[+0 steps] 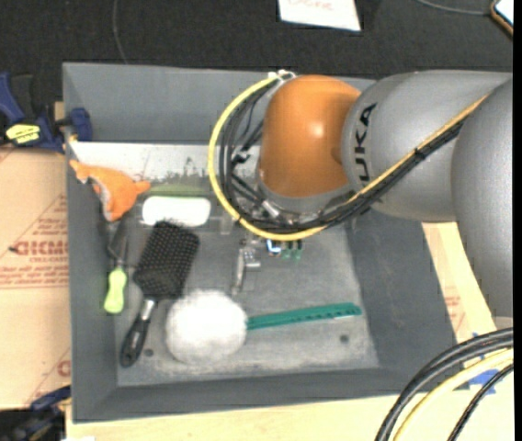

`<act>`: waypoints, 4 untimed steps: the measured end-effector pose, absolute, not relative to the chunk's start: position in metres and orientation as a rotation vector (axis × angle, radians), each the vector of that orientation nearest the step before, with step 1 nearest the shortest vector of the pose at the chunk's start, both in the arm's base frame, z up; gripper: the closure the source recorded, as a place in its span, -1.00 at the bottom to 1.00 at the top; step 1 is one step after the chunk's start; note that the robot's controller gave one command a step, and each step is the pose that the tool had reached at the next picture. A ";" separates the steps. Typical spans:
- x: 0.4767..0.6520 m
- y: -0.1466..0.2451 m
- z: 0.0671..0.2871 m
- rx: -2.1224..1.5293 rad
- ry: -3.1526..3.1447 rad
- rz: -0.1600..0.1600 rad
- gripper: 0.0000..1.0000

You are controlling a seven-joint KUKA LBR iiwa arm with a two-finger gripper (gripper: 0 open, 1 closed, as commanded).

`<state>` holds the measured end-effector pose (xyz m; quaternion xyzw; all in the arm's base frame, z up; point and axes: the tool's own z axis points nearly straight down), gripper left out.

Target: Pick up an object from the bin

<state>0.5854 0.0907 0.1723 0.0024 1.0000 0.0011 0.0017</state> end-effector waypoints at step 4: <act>0.552 0.073 0.119 0.110 3.134 0.005 -1.00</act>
Offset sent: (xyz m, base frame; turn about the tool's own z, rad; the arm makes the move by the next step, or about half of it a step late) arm -0.0471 0.0153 -0.0489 0.0754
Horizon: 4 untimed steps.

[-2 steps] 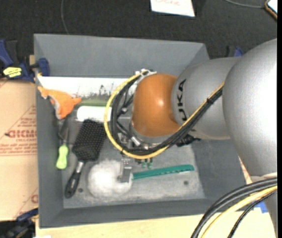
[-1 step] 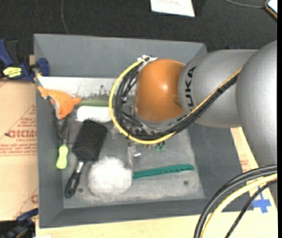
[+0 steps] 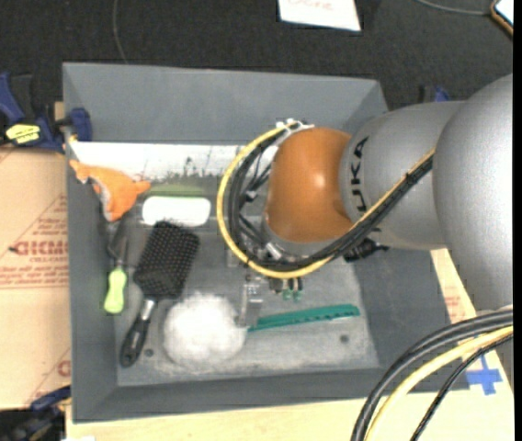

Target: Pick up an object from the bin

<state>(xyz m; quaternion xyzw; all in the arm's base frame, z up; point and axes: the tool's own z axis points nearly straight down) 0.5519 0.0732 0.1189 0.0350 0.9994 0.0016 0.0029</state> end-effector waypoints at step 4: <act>0.514 0.125 0.202 -0.118 3.132 0.002 1.00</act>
Offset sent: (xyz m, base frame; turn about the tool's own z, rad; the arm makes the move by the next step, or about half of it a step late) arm -0.0575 0.0495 -0.0305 -0.1206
